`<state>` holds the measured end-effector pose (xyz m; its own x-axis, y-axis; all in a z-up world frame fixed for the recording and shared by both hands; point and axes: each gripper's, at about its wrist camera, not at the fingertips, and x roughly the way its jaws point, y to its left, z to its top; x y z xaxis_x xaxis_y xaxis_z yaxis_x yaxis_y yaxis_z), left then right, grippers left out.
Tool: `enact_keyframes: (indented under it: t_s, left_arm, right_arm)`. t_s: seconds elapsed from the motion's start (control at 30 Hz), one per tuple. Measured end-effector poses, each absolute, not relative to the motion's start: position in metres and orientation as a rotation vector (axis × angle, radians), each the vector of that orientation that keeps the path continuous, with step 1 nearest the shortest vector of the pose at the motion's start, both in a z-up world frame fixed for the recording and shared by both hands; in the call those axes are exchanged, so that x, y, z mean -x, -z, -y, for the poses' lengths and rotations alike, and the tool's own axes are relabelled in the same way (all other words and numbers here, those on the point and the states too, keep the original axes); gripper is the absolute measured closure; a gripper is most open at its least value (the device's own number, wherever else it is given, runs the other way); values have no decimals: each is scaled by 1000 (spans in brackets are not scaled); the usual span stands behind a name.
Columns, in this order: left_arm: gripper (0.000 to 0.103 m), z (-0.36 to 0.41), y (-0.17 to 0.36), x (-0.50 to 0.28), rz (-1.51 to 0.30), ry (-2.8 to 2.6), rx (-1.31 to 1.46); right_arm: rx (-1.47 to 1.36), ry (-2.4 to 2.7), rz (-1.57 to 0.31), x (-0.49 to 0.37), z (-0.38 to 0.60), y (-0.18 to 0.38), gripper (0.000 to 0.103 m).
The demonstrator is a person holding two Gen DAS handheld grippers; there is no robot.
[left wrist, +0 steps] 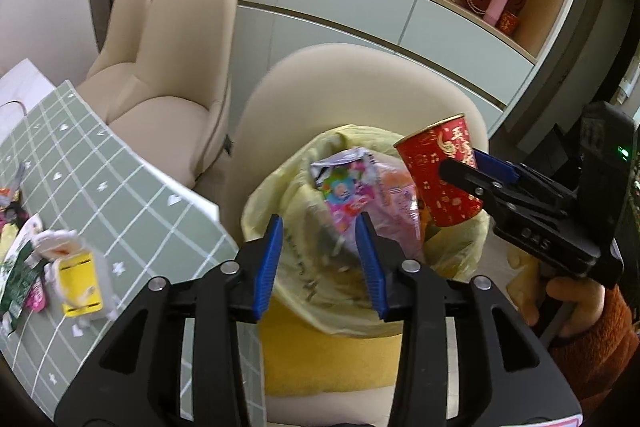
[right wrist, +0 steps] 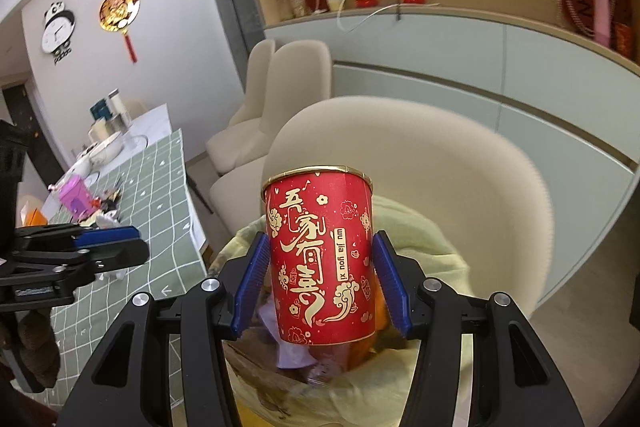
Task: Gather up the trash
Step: 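Carry the wrapper and cup over the bin and open both tools to drop them, then move both tools back over the trash on the table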
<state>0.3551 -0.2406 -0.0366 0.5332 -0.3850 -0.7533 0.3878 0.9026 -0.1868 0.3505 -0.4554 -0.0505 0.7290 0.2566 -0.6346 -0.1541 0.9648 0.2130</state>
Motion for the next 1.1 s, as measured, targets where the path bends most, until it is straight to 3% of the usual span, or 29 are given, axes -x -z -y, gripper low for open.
enact_keyframes:
  t_s: [0.53,0.67,1.1]
  left_arm:
    - [63,184,46,-335,-907,319,77]
    - [58,178,42,-329,-894,325,82]
    - [57,103,33,-312,-861,249,156]
  right_arm:
    - [-134,-204,-943,-382,444,112,53]
    - [-132,-212,-938,-377,440,109,52]
    - [-117,-208,-798,-337,406,47,50]
